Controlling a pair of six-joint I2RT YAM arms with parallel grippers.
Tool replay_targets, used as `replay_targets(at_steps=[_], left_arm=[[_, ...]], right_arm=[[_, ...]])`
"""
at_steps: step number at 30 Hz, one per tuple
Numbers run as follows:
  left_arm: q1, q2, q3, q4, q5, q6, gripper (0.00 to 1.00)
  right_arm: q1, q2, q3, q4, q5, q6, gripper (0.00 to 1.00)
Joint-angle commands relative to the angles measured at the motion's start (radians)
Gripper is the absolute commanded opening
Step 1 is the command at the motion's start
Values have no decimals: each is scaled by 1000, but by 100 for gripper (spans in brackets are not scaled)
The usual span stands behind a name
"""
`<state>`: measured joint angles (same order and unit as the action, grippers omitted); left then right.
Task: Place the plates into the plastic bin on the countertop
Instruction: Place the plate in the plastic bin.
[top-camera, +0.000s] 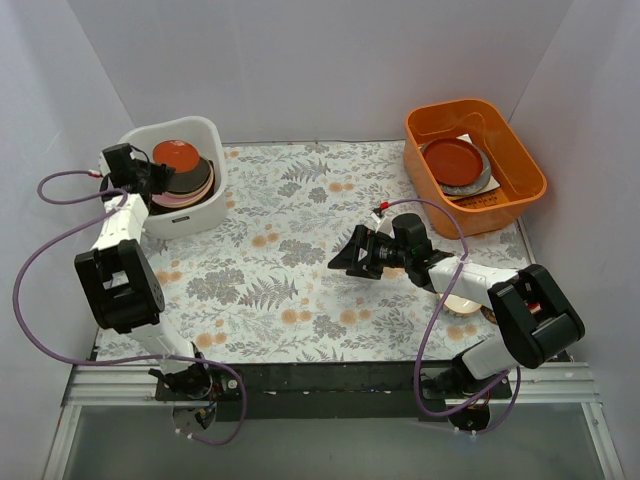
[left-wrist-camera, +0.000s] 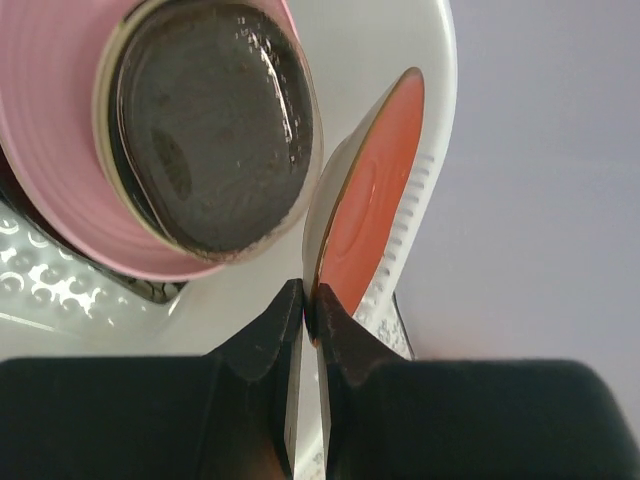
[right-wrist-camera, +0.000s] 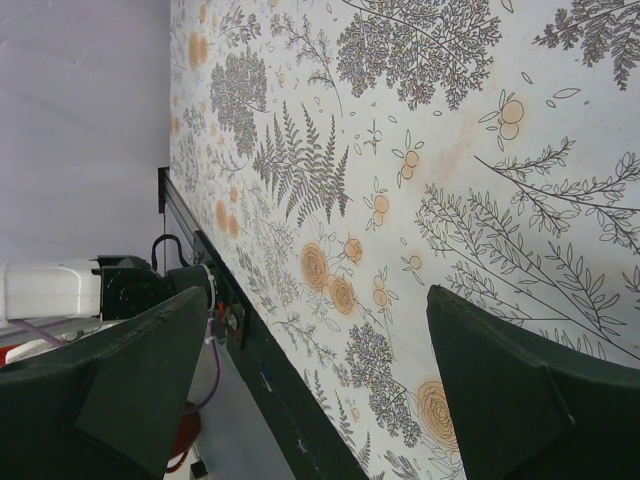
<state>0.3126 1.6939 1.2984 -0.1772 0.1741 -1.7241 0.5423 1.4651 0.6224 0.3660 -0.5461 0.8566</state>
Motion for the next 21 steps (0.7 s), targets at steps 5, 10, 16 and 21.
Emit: replay_targets(at_steps=[5, 10, 16, 21], left_arm=[[10, 124, 119, 13, -22, 49, 0], [10, 200, 156, 8, -4, 40, 0], [11, 248, 174, 15, 27, 55, 0], [13, 276, 185, 6, 50, 81, 11]], right_arm=[[-4, -3, -10, 27, -2, -11, 98], [-5, -2, -9, 22, 2, -17, 98], [-7, 6, -7, 24, 2, -18, 98], [-7, 4, -7, 21, 3, -19, 98]])
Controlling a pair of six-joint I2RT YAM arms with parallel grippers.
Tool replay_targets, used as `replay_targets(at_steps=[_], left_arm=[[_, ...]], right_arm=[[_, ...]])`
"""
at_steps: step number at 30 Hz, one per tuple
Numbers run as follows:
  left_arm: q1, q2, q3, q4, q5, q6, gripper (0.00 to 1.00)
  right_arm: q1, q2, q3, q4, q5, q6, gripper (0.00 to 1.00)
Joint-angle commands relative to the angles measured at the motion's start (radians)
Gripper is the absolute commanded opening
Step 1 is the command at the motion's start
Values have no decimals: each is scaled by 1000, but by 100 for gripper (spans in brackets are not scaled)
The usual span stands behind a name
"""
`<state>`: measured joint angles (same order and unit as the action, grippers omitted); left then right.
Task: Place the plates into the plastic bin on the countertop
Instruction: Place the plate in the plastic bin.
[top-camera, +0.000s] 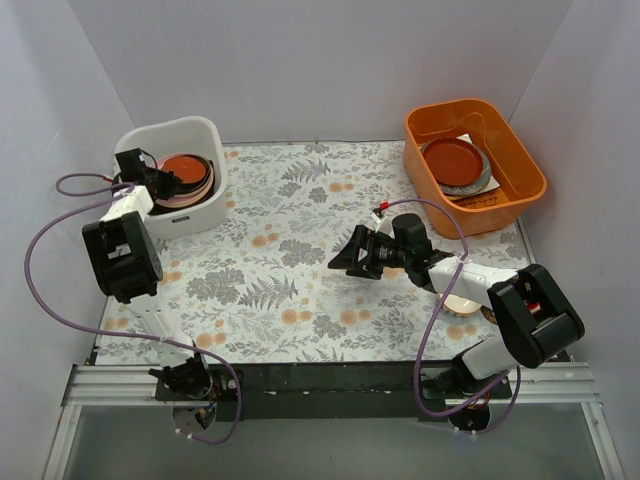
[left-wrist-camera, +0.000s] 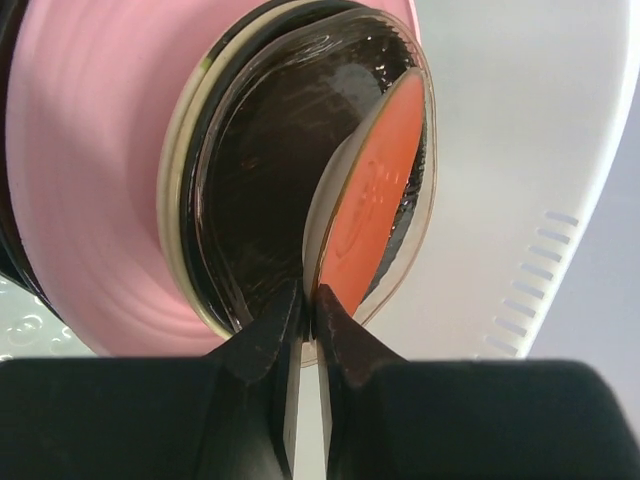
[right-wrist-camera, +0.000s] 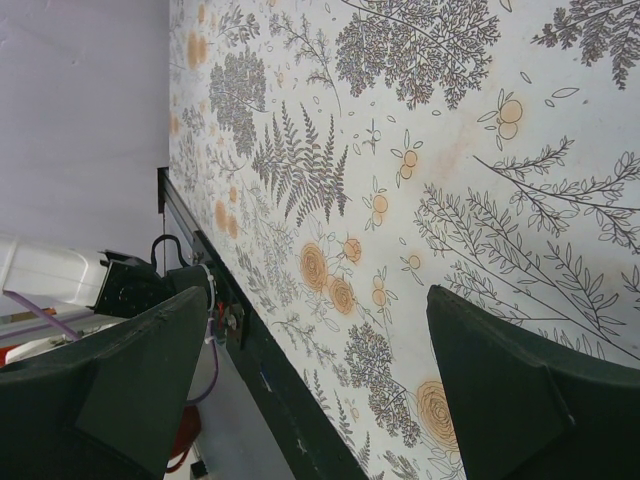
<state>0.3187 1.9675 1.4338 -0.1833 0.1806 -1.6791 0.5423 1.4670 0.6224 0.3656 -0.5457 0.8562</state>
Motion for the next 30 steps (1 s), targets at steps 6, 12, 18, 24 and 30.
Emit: replay_targets(at_steps=[6, 12, 18, 24, 30], left_arm=[[6, 54, 105, -31, 83, 58, 20], [6, 42, 85, -30, 85, 50, 31], [6, -1, 65, -47, 74, 62, 42], [6, -65, 50, -53, 111, 90, 52], [6, -128, 69, -68, 192, 81, 69]], right_arm=[[-7, 0, -7, 18, 4, -20, 98], [-7, 4, -3, 24, 3, -17, 98], [-7, 4, -4, 27, 1, -17, 98], [-7, 9, -4, 30, -3, -14, 98], [-7, 4, -3, 26, 0, -17, 98]])
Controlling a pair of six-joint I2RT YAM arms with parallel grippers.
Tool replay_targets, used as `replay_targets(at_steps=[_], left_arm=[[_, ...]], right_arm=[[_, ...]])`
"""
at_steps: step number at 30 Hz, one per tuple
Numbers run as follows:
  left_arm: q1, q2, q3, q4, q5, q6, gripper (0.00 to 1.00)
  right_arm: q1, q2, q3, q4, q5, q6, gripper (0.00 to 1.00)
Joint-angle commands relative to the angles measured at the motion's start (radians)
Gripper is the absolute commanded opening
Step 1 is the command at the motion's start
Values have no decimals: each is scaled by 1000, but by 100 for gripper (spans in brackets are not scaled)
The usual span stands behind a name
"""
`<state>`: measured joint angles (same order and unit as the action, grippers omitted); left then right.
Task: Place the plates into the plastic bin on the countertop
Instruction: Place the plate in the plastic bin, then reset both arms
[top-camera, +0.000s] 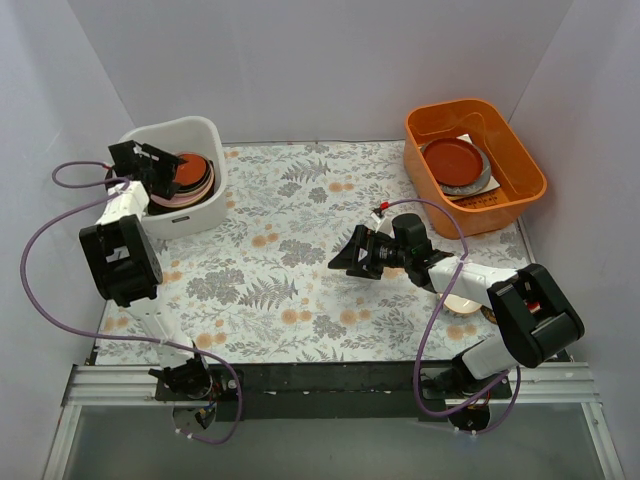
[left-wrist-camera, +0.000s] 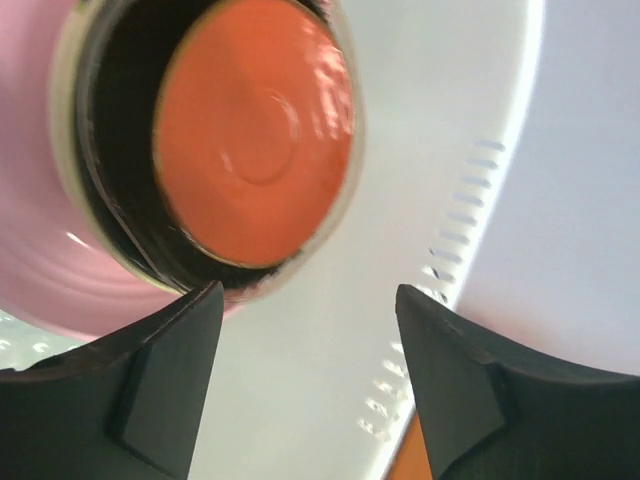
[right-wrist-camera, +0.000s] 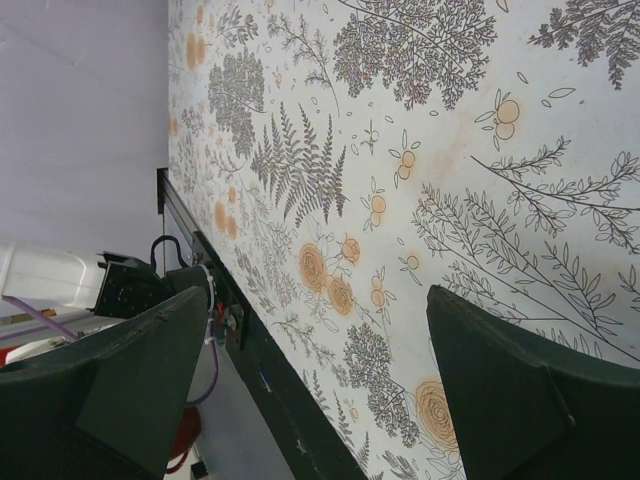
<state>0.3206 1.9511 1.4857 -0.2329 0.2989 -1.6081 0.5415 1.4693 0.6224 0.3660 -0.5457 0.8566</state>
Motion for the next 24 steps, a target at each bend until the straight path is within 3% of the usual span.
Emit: replay_targets(at_steps=[1, 6, 8, 14, 24], left_arm=[[5, -118, 22, -23, 95, 5, 71], [0, -185, 41, -25, 152, -13, 82], [-17, -225, 44, -16, 199, -12, 98], [-116, -377, 42, -28, 214, 80, 98], [-354, -526, -73, -186, 36, 365, 98]], right_arm=[[-6, 3, 0, 24, -2, -18, 98], [-6, -3, 13, -2, 1, -22, 98], [-6, -12, 29, -35, 9, -37, 98], [-6, -49, 111, -212, 49, -117, 98], [-6, -206, 243, -582, 249, -283, 98]])
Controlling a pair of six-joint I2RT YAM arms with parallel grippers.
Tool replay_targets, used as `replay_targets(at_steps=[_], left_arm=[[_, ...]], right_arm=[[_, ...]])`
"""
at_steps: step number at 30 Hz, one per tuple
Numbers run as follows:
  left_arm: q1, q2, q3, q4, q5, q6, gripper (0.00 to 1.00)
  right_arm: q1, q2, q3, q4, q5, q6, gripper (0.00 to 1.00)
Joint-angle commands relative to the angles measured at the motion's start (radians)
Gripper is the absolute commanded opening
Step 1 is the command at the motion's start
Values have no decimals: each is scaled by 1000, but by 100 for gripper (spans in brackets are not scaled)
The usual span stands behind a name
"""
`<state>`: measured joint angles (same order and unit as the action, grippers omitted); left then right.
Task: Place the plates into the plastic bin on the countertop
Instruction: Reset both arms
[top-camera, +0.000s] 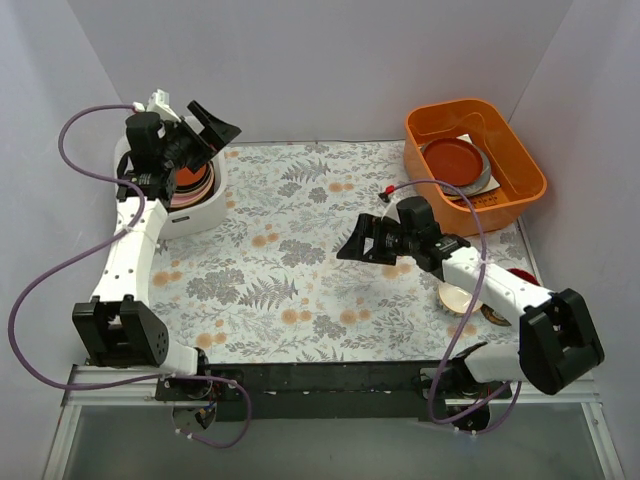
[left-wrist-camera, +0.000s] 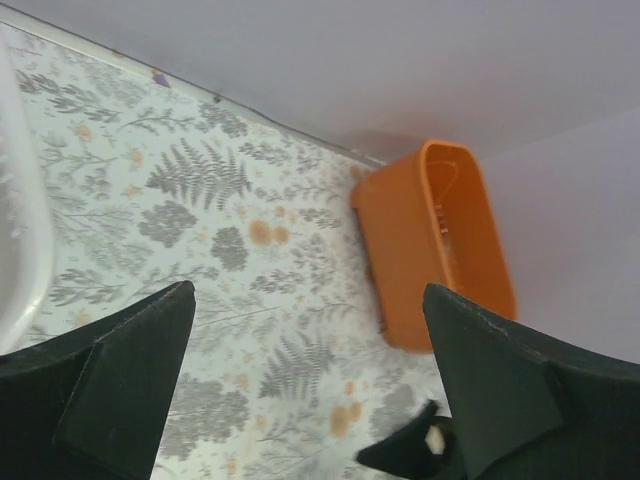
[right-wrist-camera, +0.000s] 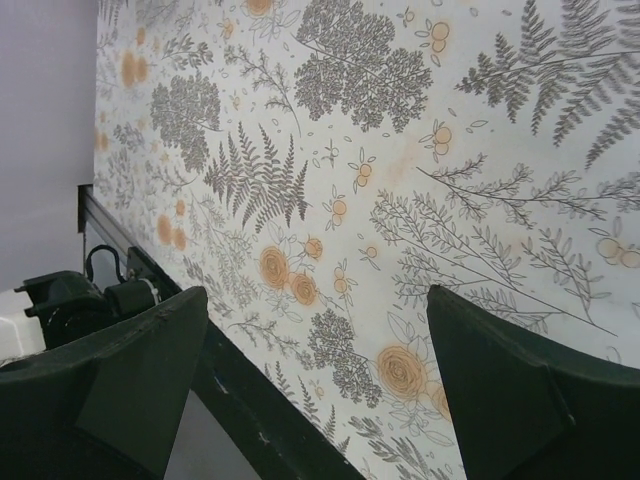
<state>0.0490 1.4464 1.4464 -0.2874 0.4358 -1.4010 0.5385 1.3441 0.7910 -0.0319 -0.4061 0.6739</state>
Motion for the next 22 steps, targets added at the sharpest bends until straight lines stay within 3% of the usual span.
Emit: replay_targets(at_steps=[1, 5, 15, 22], left_arm=[[-109, -26, -37, -148, -138, 231, 98], [-225, -52, -55, -249, -245, 307, 98], [-452, -253, -332, -285, -468, 294, 98], [-555, -337, -533, -297, -476, 248, 98]], right_arm=[[-3, -95, 82, -213, 130, -108, 98], [-3, -170, 111, -321, 214, -154, 98], [-2, -391, 27, -473, 279, -143, 98], [-3, -507, -88, -508, 351, -119, 98]])
